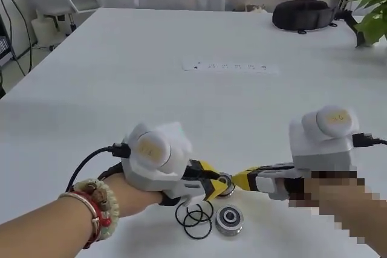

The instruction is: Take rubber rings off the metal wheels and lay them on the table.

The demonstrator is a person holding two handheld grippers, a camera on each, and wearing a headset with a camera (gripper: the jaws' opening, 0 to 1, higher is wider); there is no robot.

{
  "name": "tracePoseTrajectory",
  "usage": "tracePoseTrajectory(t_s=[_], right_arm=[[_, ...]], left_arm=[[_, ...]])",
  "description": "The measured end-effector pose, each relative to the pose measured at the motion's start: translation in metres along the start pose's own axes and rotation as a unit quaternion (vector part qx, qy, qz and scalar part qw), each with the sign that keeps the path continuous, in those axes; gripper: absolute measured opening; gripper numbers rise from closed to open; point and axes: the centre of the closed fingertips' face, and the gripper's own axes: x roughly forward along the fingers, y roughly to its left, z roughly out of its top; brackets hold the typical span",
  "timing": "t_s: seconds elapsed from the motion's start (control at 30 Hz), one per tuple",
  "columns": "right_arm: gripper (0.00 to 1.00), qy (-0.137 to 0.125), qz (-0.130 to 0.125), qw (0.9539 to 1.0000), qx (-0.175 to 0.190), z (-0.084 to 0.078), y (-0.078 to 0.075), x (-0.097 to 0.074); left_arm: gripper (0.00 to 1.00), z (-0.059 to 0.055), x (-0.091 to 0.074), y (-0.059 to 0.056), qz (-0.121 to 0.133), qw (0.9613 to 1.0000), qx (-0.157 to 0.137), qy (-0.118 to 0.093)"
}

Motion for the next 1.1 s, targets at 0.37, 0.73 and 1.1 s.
tracePoseTrajectory(t_s=[0.37, 0.73, 1.1], right_arm=[[0.00, -0.003, 0.004, 1.0000, 0.004, 0.003, 0.004, 0.001], [0.00, -0.004, 0.011, 0.9999, 0.004, 0.004, 0.008, 0.002], [0.00, -0.015, 0.025, 0.9996, 0.004, 0.010, 0.016, 0.004]], left_arm=[[0.07, 0.000, 0.000, 0.002, 0.001, 1.0000, 0.002, -0.002], [0.07, -0.001, 0.001, 0.002, 0.000, 1.0000, -0.002, -0.008], [0.07, 0.000, 0.003, 0.003, 0.001, 0.9999, -0.003, -0.011]])
